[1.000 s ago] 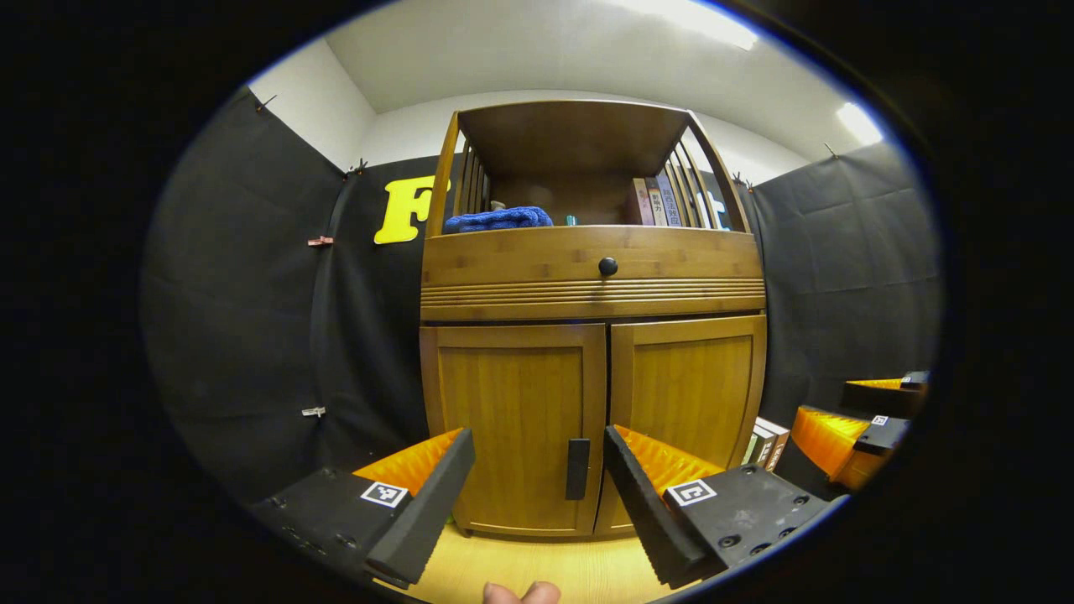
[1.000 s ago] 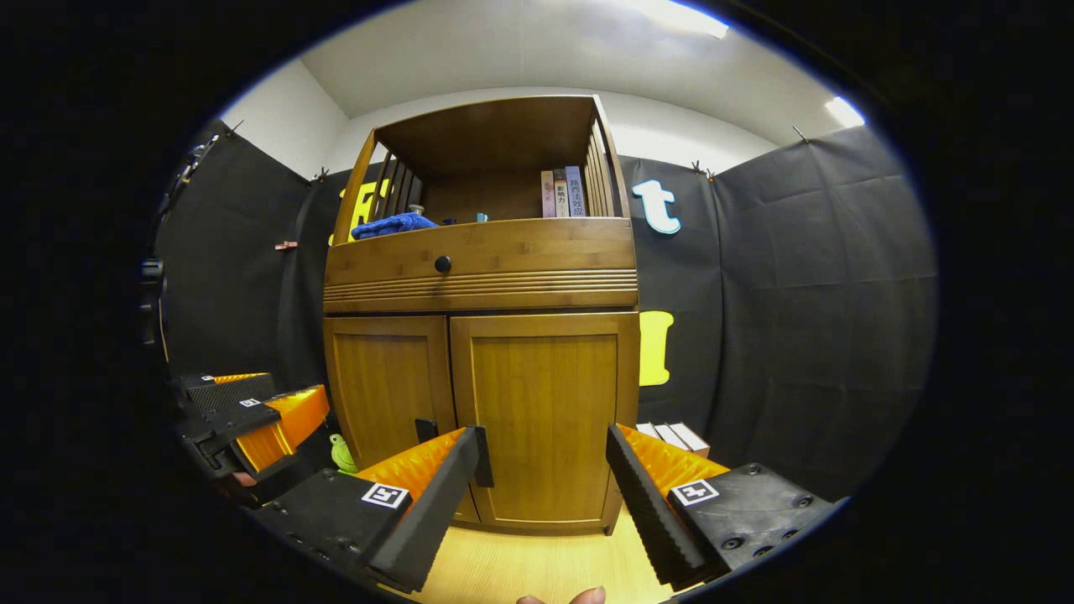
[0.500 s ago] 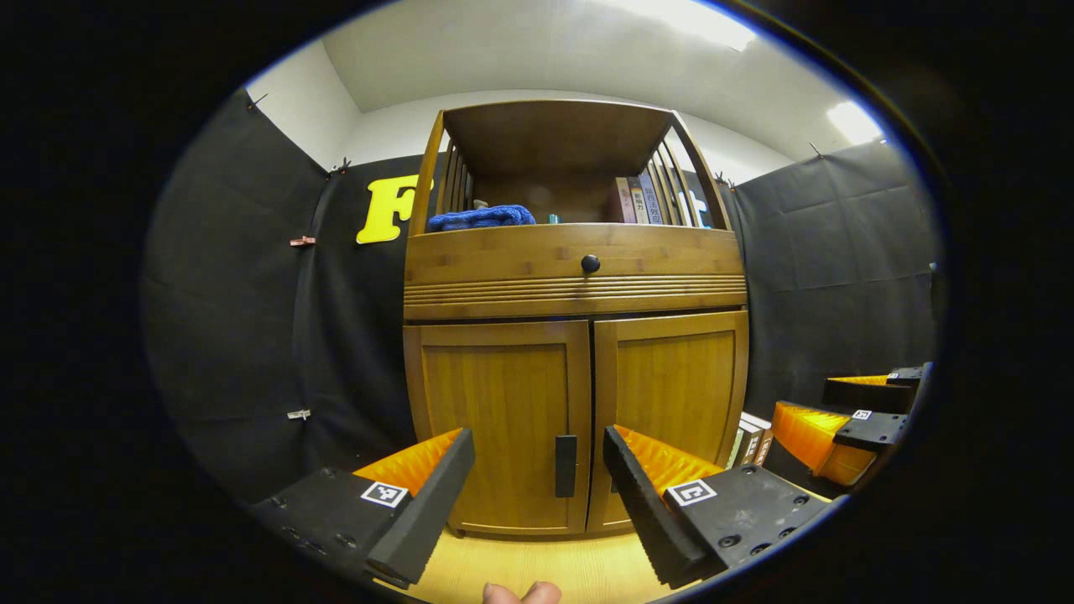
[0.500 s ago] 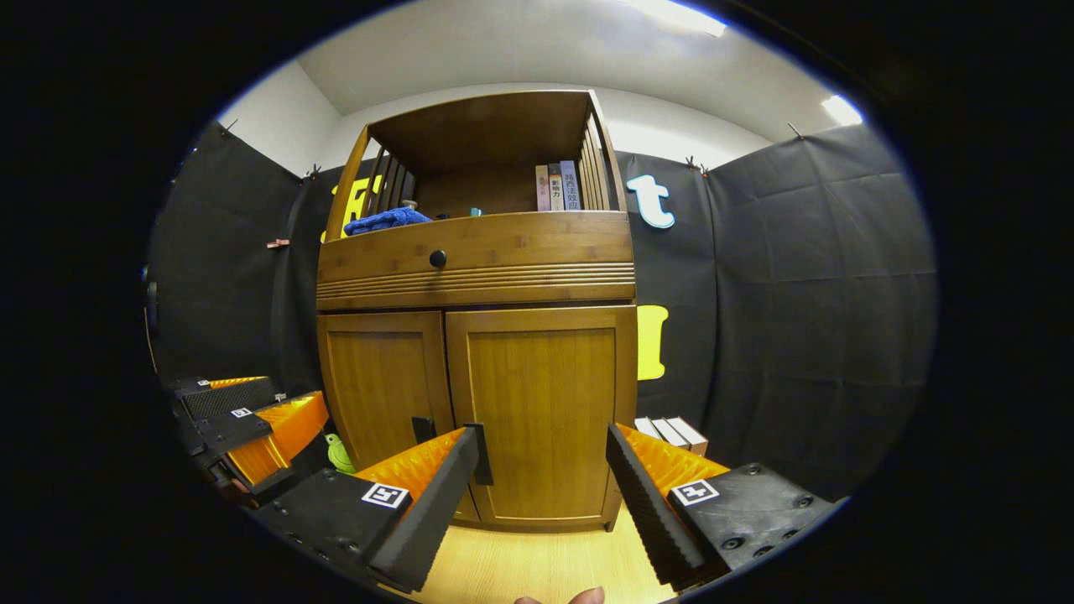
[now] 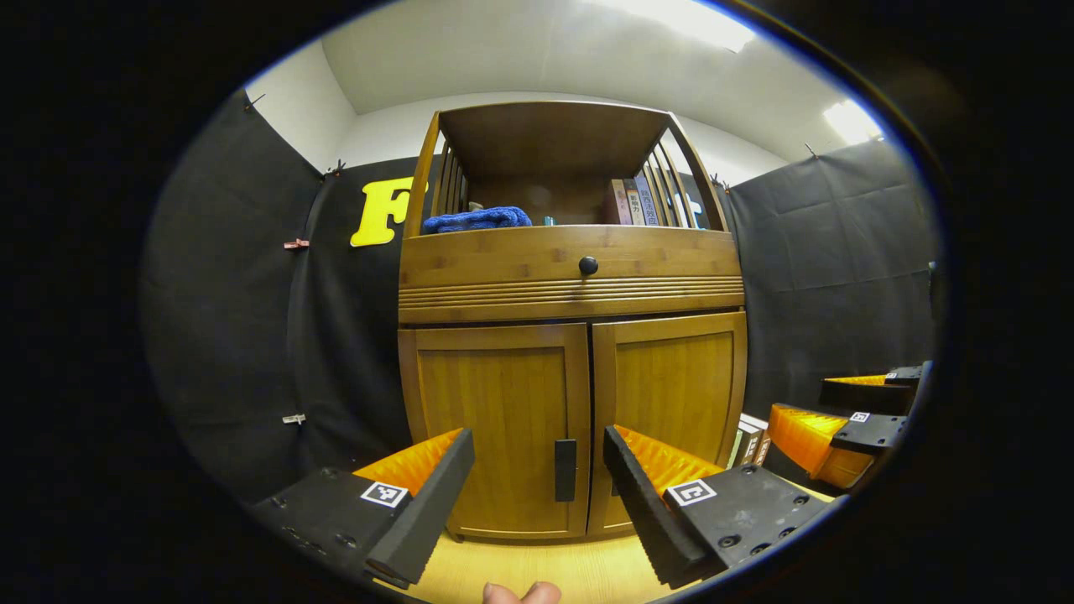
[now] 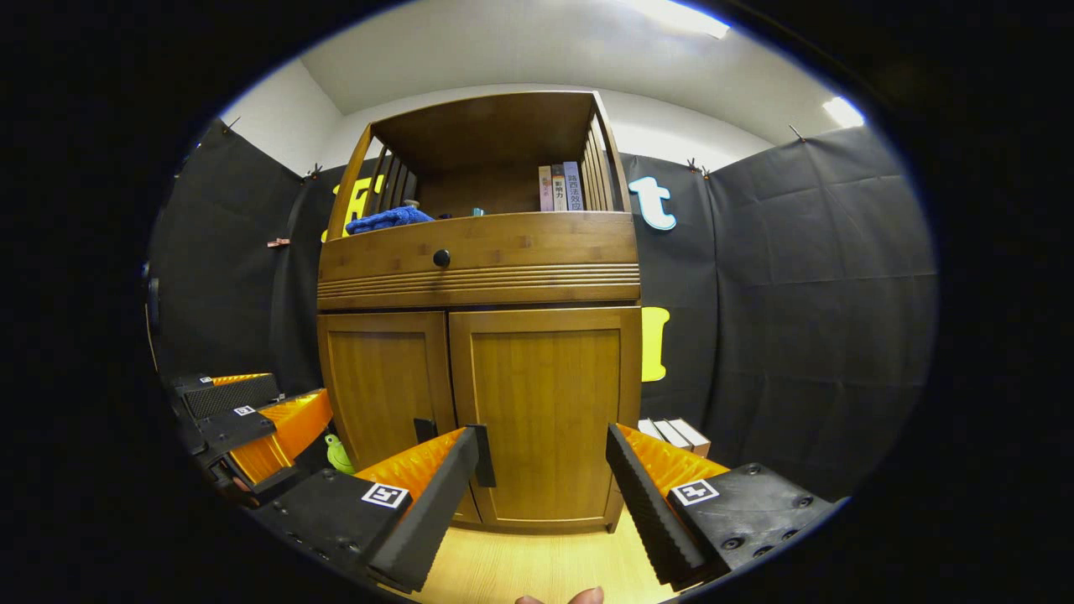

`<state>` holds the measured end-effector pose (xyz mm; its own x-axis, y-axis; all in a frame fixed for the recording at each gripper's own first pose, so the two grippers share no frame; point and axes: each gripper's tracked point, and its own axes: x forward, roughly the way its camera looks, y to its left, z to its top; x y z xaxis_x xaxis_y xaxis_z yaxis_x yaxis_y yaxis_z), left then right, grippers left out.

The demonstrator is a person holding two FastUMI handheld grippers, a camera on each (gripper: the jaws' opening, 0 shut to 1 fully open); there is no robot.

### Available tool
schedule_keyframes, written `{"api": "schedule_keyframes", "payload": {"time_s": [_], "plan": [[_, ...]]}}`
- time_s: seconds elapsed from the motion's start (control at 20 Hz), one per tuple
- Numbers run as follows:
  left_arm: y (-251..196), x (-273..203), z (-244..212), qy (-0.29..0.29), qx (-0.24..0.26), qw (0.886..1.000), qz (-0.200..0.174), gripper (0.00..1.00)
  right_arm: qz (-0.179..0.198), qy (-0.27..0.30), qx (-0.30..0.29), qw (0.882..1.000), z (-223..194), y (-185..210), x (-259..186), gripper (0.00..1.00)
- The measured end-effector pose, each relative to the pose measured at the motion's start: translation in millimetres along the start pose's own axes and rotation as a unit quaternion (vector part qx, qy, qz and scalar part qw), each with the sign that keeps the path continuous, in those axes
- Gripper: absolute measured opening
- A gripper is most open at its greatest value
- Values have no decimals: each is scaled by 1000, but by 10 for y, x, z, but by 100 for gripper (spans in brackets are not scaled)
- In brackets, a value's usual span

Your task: Open the right door of the double-door shoe cabinet with the right hand, and open the left door with the left hand.

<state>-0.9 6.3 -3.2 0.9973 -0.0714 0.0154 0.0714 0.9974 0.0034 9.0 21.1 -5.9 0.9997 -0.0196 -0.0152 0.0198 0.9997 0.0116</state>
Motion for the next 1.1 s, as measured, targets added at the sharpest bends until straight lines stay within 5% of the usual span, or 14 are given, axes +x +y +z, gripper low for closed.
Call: {"api": "schedule_keyframes", "payload": {"time_s": [0.6,1.1], "plan": [[258,-15,-209,7,0,1000,-10,96,11,15,39,999,-439,419,772,98],[661,-213,-284,9,-11,1000,2,96,24,81,-1,996,-1262,862,1642,95]]}}
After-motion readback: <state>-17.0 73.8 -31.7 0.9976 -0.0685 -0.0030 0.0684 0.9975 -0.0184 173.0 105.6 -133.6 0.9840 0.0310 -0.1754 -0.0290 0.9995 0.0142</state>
